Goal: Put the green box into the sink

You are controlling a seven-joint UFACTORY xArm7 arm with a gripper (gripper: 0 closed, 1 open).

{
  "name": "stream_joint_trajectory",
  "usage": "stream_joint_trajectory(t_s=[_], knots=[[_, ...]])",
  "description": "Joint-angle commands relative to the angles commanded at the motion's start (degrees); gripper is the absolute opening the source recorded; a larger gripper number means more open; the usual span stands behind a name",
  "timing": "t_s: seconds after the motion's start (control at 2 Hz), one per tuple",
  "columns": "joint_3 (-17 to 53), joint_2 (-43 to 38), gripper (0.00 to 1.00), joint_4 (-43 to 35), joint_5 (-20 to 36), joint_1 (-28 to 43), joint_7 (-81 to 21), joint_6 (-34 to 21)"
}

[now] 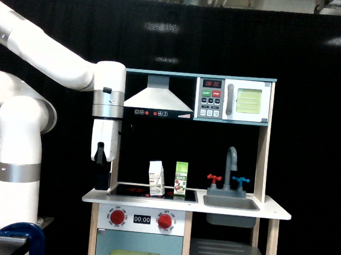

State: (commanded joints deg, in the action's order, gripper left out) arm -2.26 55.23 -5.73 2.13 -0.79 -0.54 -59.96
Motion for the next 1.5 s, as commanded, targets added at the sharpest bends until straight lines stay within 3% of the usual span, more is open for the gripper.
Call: stream_joint_trajectory(t_s=[0.5,1.0,1.5], knots=[[2.26,-7.15,1.00,-2.20,-2.01,-0.32,-5.14,4.94],[6.01,-21.89,1.00,-11.89,-5.17,2.66,-18.29,11.24],[21.43,-39.36,1.00,-28.71,19.31,23.95,-73.68,16.51]])
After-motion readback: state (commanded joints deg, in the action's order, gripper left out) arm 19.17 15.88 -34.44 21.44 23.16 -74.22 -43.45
